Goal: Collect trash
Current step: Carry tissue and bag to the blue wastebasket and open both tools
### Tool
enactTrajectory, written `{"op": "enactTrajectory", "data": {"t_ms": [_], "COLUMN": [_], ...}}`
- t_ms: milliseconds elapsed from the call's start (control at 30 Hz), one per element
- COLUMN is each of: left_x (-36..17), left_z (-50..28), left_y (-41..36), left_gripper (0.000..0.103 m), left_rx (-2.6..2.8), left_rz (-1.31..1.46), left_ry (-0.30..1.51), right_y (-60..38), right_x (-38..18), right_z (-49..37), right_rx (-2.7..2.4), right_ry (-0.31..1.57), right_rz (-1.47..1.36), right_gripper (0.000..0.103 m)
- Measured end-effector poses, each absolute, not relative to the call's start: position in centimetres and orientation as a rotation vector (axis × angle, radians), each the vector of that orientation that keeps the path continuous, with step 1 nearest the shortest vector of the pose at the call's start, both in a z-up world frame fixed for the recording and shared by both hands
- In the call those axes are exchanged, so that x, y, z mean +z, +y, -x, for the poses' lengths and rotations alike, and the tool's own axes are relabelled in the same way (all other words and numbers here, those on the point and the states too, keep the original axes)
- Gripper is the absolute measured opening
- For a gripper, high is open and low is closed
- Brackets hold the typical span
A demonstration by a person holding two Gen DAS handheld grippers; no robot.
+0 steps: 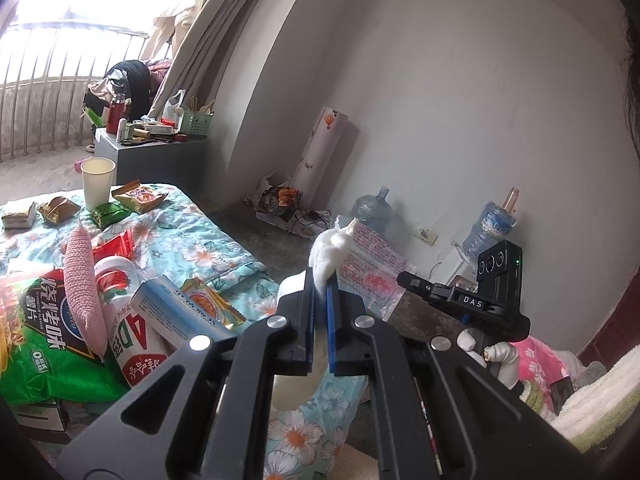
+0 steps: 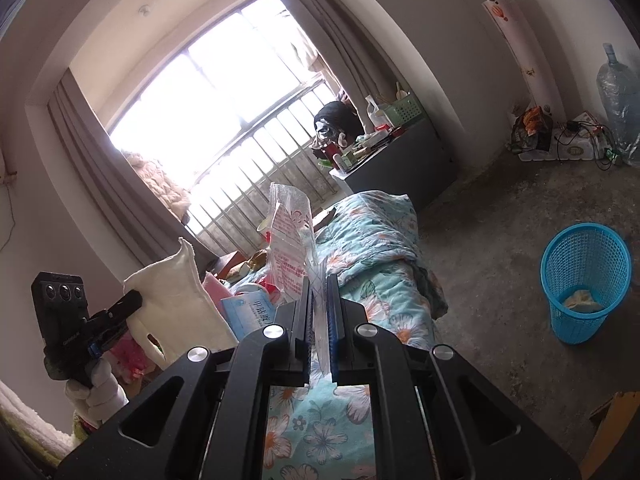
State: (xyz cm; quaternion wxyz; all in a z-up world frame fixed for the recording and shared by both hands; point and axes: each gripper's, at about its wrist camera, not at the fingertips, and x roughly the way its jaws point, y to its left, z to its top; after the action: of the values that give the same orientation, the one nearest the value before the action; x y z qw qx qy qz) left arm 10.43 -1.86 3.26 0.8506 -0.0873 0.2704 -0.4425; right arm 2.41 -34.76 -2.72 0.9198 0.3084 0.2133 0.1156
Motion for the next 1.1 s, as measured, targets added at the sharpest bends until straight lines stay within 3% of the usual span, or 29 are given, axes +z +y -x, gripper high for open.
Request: {"op": "enactTrajectory", "data": {"t_ms": [1100], "left_x": [7.2], "left_z": [-9.9], "left_y": [-5.4], "left_gripper": [0.003], "left_rx": [-1.003], "left_rz": [0.232], "left_ry": [0.577], "right_y": [-38.2], "right_x": [-3.5], "right_z": [1.3], "right_rx": [0.196], "right_ry": [0.348], "right_rz": [-0.718], "right_gripper": [0.007]}}
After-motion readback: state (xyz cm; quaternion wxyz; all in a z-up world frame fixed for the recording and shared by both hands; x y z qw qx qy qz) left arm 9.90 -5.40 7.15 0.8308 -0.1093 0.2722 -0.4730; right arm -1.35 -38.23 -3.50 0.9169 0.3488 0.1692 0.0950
